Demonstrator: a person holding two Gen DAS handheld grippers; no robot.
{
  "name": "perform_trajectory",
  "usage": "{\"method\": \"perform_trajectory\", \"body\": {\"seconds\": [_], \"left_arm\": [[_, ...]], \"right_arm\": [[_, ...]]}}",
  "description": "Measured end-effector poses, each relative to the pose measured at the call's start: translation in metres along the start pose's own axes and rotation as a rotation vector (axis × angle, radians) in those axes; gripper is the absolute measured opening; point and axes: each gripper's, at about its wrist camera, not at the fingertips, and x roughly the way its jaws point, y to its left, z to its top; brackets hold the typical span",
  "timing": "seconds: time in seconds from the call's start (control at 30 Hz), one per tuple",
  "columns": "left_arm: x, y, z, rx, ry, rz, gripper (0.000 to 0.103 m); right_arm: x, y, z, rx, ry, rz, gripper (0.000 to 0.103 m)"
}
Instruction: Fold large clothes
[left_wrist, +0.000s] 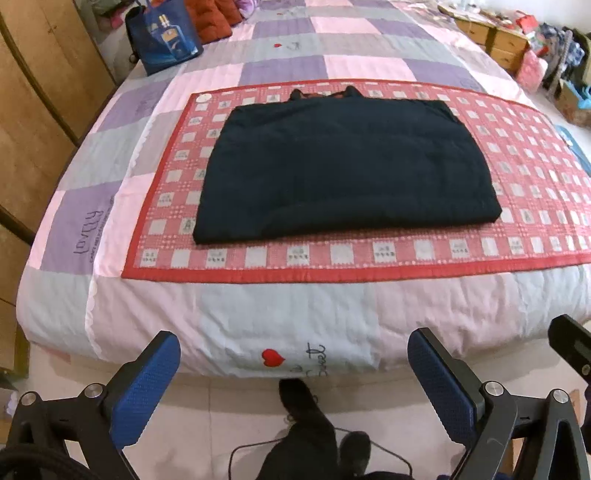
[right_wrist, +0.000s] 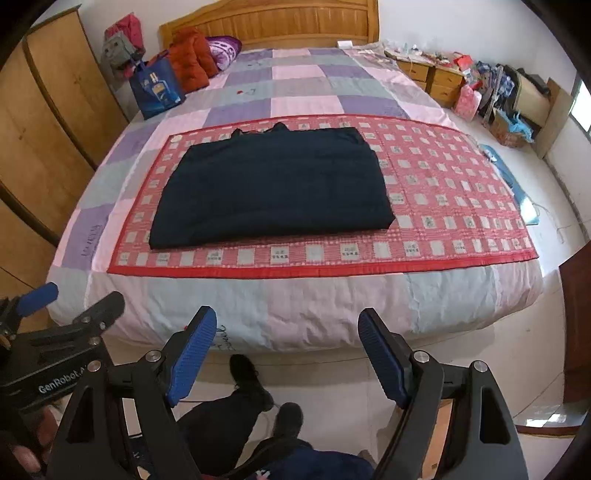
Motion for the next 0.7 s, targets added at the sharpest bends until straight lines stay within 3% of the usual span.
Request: {"method": "perform_trajectory", "body": {"seconds": [0.4, 0.7], "left_arm": [[-0.01, -0.003, 0.018, -0.058, -0.013, -0.037, 0.102], [-0.013, -0.01, 0.027, -0.039, -0.008, -0.054, 0.102]], "right_arm": [[-0.008, -0.002, 0.022, -0.016, -0.026, 0.018, 0.082], [-0.013, 0.0, 0.033, -0.033, -0.035, 0.022, 0.083]]}}
